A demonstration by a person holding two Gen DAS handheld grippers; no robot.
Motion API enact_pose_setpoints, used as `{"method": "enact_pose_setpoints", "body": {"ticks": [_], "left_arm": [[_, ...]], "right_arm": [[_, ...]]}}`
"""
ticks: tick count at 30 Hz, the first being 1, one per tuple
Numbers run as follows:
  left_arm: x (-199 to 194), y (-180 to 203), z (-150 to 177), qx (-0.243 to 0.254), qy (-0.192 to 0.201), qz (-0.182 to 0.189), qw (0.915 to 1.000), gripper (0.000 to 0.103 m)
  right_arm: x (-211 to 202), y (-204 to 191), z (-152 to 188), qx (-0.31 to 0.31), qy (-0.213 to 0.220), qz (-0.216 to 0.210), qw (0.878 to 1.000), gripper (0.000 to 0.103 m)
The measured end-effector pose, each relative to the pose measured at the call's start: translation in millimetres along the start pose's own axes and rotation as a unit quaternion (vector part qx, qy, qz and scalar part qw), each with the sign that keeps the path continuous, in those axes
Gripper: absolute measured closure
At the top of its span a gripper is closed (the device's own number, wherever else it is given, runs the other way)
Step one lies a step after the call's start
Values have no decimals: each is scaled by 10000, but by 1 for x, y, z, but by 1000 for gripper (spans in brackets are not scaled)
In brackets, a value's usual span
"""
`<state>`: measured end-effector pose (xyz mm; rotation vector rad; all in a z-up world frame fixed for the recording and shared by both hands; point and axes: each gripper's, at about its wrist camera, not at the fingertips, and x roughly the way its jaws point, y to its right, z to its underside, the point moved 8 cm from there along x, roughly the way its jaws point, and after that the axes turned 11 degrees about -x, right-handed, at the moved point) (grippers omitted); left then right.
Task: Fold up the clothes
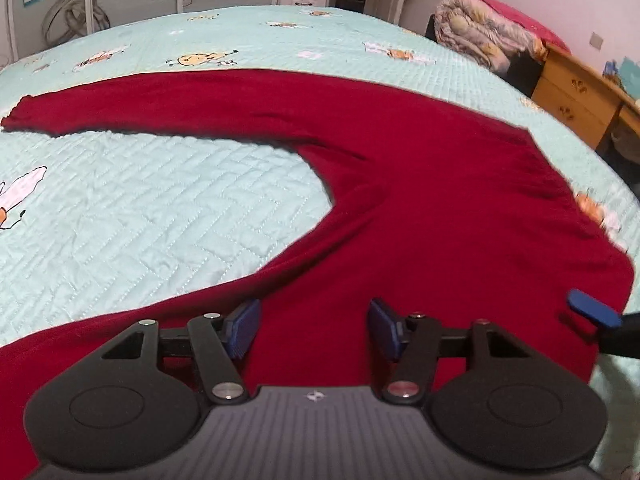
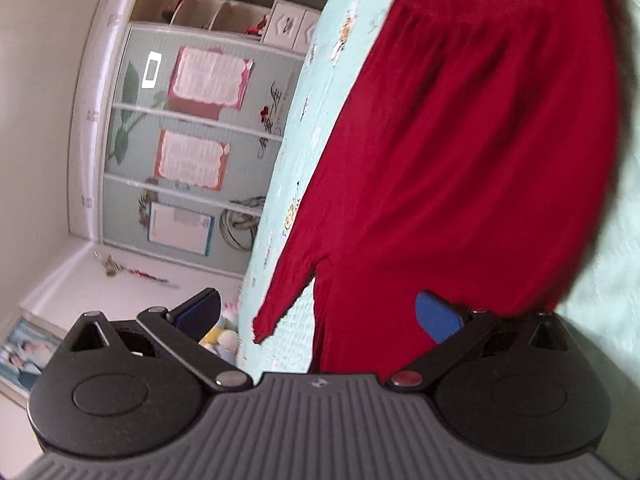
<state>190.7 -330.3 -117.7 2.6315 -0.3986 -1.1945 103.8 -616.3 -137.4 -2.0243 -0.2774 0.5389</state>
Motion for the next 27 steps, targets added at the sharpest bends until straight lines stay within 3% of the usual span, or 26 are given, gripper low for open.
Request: {"method": "enact_pose_setpoints", "body": {"ticks": [4,8,13,16,21,27], "left_arm": [[-17,-3,-28,-368,374,216,9984,43],[-15,-7,-46,-448,525,235,9973,43],[21,-34,-23,-352,98,-315,9988,46],[27,-44,-14,-188,277,-385,9987,45],[21,-39,-18,-146,373,-433,9983,49],[7,19,-21,441,707,23,9965,49]], "right_arm": [[23,-14,-30,-505,-33,49,9987,1],[56,-30,-53,-843,-351,-22,9958,1],[100,-33,-49,-1110,-598,-93,9920,1],[117,-14,-34,-1496,-599,251,9866,2],[111,-27,-15,-2534,-175,153,9671,2],[100,-53,-24,-2990,339,112,9536,2]]}}
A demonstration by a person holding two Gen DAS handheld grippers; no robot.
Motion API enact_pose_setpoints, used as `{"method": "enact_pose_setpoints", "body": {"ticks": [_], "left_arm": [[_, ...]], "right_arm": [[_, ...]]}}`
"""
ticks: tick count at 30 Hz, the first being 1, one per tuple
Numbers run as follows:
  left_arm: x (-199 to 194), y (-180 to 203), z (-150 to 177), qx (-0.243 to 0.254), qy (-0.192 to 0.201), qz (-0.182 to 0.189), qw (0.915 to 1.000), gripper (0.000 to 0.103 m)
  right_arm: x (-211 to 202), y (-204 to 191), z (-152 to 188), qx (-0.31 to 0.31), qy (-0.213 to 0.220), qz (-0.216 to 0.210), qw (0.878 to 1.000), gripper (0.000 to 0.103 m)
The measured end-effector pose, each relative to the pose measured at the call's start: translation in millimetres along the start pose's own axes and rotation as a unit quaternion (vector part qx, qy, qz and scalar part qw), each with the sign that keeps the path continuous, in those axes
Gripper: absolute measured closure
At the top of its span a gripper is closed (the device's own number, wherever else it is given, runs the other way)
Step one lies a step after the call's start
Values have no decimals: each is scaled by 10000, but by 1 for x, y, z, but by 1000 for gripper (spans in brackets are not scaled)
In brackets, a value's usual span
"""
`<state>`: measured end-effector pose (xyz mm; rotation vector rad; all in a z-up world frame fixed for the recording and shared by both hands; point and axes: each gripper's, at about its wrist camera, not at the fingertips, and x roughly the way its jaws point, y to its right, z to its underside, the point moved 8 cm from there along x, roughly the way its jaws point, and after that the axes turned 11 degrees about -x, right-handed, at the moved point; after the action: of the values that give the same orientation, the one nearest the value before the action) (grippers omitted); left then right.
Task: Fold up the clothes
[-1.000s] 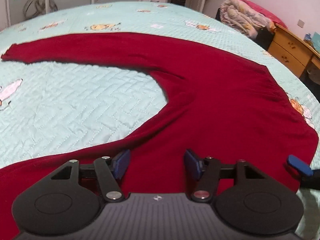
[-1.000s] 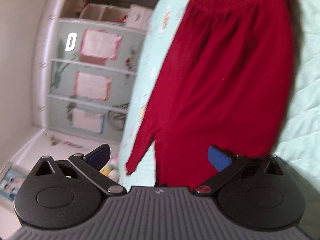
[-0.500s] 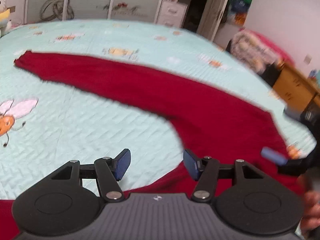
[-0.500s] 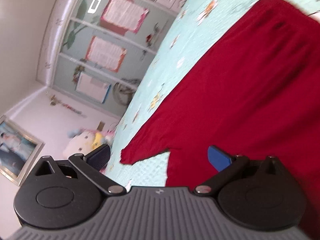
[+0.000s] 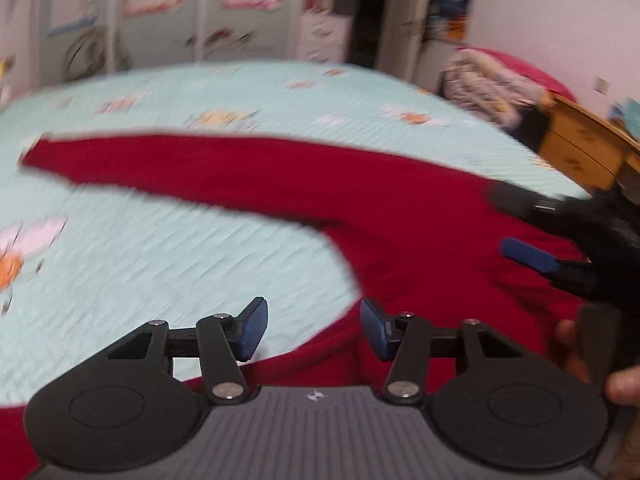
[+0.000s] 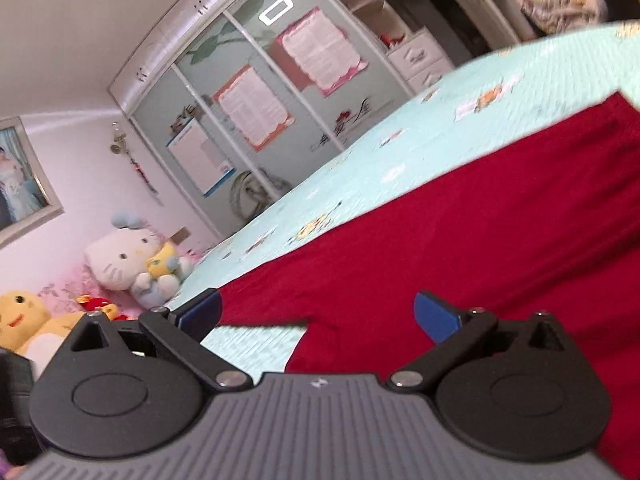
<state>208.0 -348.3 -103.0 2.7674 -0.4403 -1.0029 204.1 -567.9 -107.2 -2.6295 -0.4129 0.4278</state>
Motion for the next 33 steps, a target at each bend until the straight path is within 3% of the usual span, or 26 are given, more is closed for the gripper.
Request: {"method": "enact_pose_setpoints", "body": {"ticks": [3,6,10,13,16,18,20,22,24,28,33], "left_arm": [[10,24,9,95,-234,188,9995,47],[34,14,26,-153,-640,-92,9978,47],[30,10,26,-157,-602,-186,9979,47],[18,17,18,-167,-627,-309,9974,55],[2,36,16,17,-462,-38,9989,55],[10,42,24,94,-622,-113,9980,53],[25,40,38,38,-879,-277,9957,51],[27,38,40,-43,-787,-322,9964,50],[24,40,38,-49,-778,-334,9964,52],[14,45,26,-107,-739,-236,9969,59],[31,53,14,192,-644,-311,9973,51]], "right_arm": [[2,15,-3,463,-112,140,9988,2],[3,40,2,1016,-346,161,9941,2],[-2,59,6,1218,-326,448,9910,4],[-3,46,1,1071,-210,330,9935,3],[-4,24,-5,809,-140,16,9966,3],[-7,14,-7,615,-146,-124,9979,3],[-6,17,-5,408,-290,87,9987,3],[3,31,7,233,-695,530,9959,3],[10,40,15,203,-846,694,9938,3],[2,31,3,213,-611,588,9962,3],[-4,37,-3,92,-560,788,9953,3]]}}
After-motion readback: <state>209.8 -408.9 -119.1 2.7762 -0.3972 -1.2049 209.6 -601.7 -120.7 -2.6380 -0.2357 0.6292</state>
